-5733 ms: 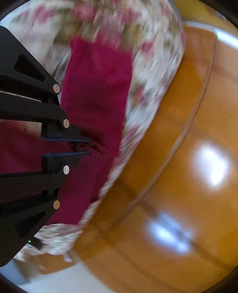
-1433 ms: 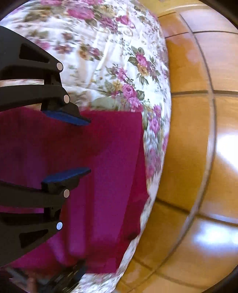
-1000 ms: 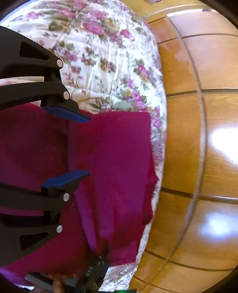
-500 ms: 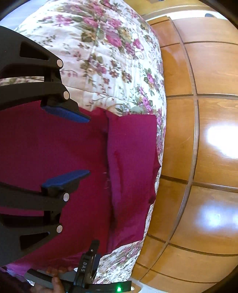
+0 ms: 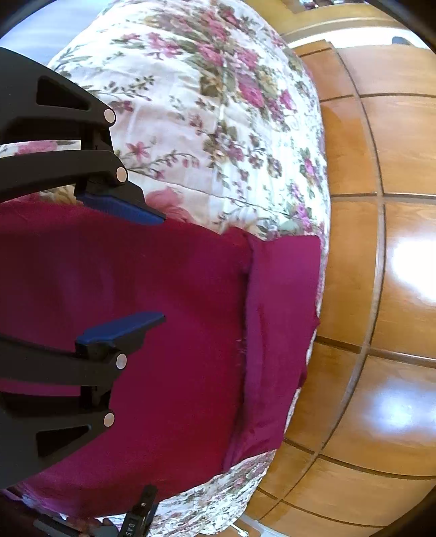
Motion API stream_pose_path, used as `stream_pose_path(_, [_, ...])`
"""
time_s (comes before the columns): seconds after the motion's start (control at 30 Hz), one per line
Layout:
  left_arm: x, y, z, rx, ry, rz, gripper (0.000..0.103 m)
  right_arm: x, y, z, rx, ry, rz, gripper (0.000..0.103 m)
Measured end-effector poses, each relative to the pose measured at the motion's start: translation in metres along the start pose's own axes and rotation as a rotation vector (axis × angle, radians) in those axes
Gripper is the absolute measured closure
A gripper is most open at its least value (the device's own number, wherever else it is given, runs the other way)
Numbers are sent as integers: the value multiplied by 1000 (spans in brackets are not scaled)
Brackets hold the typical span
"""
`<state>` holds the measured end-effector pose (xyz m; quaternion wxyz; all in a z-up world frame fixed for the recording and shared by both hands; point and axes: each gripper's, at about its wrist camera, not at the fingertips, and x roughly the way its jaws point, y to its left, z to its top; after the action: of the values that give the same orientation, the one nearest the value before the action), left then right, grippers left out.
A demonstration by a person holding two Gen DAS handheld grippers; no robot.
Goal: Fold small clothes
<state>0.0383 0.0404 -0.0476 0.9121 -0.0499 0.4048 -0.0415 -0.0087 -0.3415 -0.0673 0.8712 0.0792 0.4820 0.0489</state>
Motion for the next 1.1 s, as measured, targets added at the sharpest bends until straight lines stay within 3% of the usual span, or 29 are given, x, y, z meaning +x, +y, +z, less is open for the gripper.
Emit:
stream_pose_path(0.13, [-4,11,-10,-18,27,-22,50,-15,-9,-18,23,9,45,9])
stream_pose_path(0.37, [-25,46,-44,-41,110,-108,50,-41,-15,-60,10,111,152,11])
stream_pose_path(0.43, [-35,57,-59,-69,157,-171,51,-49,-19,-77,18,155,175,18])
stream_pose_path(0.57, [-46,63,-81,-84,228,-259,65,-52,-21,-97,7,237,192,54])
stream_pose_path(0.63, [-47,59,-92,-74,264,-308,72,-50,-18,-103,-15,256,194,63])
stream_pose_path(0.73, [-46,45,-96,-20,275,-319,92,-50,-16,-97,-4,271,224,84])
stream_pose_path(0.77, [-49,42,-94,-11,265,-328,92,-51,-11,-92,-2,265,241,95])
stream_pose_path(0.97, [-73,46,-49,-94,145,-547,93,-75,-9,-44,106,118,438,95])
stream_pose_path(1.1, [-65,47,-8,-153,84,-594,93,-69,-18,-10,195,41,481,95])
